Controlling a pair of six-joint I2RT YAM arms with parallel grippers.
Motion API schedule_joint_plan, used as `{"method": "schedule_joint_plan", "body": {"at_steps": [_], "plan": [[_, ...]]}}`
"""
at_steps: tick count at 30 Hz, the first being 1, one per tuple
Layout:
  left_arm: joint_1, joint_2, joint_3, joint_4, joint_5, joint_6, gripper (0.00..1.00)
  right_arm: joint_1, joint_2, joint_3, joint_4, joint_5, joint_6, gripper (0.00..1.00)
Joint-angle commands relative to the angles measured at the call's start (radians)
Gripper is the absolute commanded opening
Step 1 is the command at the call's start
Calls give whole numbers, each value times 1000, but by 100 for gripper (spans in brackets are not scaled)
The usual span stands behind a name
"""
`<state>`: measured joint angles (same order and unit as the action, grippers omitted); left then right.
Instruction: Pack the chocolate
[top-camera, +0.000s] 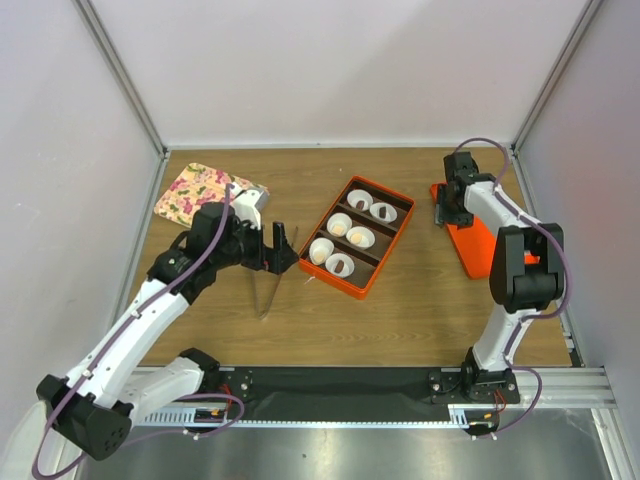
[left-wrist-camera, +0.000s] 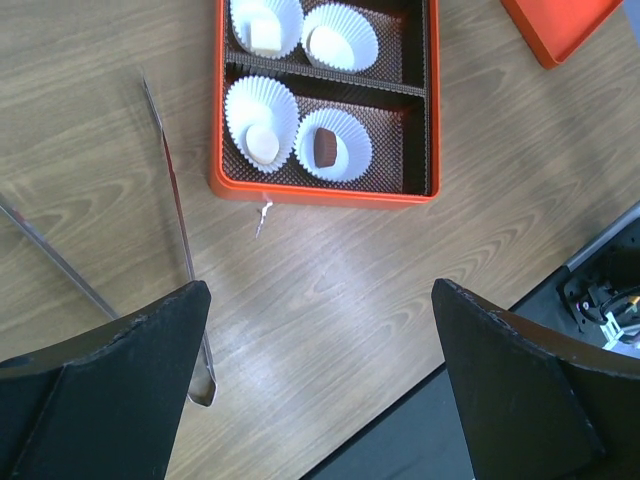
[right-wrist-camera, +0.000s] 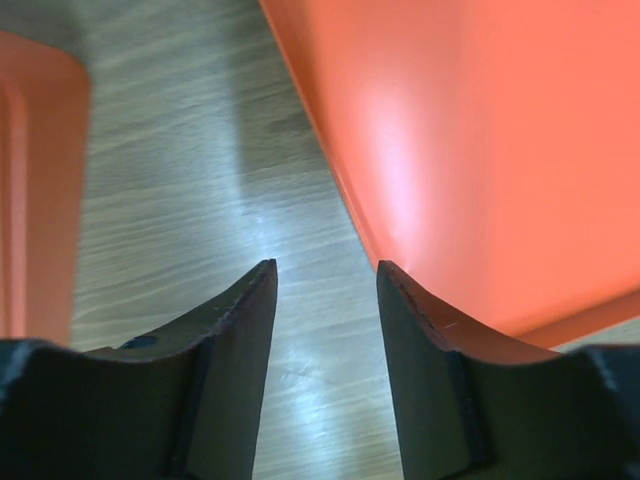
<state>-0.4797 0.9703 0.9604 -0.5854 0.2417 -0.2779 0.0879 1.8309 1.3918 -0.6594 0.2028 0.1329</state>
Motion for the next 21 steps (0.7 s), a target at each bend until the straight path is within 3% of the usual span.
{"method": "schedule_joint_plan", "body": {"at_steps": [1, 21], "plan": [[-2, -39, 0, 56, 13, 45, 100, -10, 43, 44, 26, 20, -55, 49], [-2, -51, -66, 108, 1, 59, 100, -60, 159, -7, 93, -78, -105, 41]]}}
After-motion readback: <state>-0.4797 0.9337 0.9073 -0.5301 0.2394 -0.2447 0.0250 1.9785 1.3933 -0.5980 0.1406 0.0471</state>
